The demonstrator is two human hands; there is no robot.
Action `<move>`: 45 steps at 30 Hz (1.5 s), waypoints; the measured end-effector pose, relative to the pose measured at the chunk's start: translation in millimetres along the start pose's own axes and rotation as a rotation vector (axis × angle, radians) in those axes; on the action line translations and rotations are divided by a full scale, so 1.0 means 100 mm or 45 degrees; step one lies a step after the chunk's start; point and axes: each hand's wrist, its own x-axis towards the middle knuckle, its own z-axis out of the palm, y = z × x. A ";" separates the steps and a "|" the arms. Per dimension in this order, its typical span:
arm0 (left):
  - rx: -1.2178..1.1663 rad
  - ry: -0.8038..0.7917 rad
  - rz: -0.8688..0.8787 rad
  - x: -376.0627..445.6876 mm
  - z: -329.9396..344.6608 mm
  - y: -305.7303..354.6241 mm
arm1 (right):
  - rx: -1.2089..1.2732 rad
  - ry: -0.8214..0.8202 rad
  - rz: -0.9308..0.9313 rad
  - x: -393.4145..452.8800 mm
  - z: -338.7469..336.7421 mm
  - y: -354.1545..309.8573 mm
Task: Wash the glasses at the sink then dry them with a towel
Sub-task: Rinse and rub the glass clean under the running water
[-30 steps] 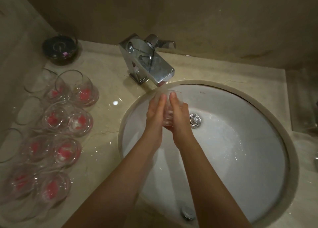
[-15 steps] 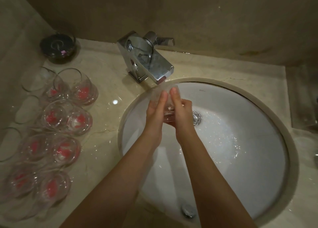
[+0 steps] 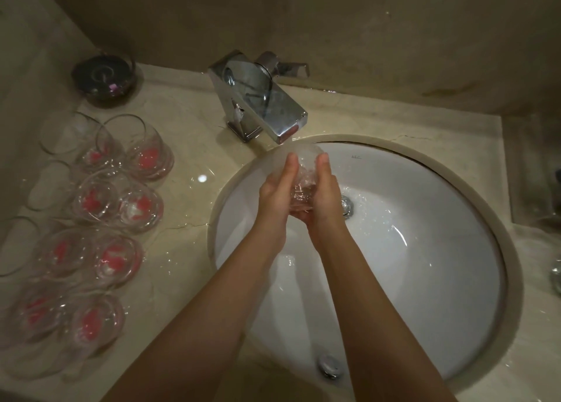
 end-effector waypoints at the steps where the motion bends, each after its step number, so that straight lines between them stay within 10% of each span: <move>1: -0.022 -0.008 0.003 0.00 -0.02 0.01 | 0.016 -0.033 0.024 0.00 -0.01 -0.02; 45: -0.177 -0.046 -0.099 -0.22 -0.26 0.33 | -0.463 -0.082 -0.460 -0.15 0.59 -1.17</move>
